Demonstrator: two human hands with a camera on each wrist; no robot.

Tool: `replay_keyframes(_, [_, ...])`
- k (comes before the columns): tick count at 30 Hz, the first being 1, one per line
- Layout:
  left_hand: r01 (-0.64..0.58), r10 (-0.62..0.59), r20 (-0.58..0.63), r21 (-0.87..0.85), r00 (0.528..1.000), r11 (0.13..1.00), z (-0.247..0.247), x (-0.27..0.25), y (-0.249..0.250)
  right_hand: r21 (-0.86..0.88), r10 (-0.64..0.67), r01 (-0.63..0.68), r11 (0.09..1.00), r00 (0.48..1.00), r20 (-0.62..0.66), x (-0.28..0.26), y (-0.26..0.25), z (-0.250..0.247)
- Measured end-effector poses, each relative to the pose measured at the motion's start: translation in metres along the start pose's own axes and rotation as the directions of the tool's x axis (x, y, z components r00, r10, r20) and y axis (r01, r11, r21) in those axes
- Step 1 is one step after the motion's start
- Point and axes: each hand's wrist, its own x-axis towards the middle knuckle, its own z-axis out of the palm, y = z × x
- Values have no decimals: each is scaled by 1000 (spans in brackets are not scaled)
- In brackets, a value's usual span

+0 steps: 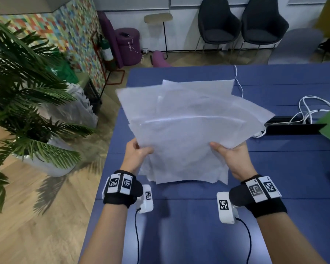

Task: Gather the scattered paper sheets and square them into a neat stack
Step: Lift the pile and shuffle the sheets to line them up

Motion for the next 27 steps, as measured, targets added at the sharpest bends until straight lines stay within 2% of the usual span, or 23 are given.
replay_keyframes(2, [83,-91,57,130,994,988,-6,0,-22,23,19,-19,1000,1000,8,-5,5,-4])
replay_keyframes(4, [129,-138,27,212,990,969,-3,-2,-42,-33,85,-83,996,995,43,-11,18,-4])
replay_keyframes(7, [71,-43,-106,270,993,960,4,-4,-55,-80,161,-153,985,982,101,-17,24,-6])
replay_keyframes(10, [27,41,-155,413,987,910,-1,-2,-46,-61,59,-55,997,996,65,-11,2,-15])
replay_keyframes(13, [-51,135,-92,614,987,788,-10,0,-21,-107,-109,112,988,994,33,2,-38,-32])
replay_keyframes(16, [-160,212,47,816,976,555,-14,0,8,-285,-220,276,918,952,213,9,-72,-46])
replay_keyframes(19, [-252,190,191,891,963,377,-8,0,26,-496,-164,351,794,910,382,10,-79,-41])
replay_keyframes(21, [-277,165,237,913,957,299,0,-2,33,-489,-80,316,813,892,444,10,-68,-34])
replay_keyframes(23, [-299,151,268,923,951,242,4,-3,36,-434,-31,250,866,892,451,9,-49,-34])
replay_keyframes(27, [-331,86,320,914,944,235,4,-5,38,-398,61,98,912,928,368,2,-10,-41])
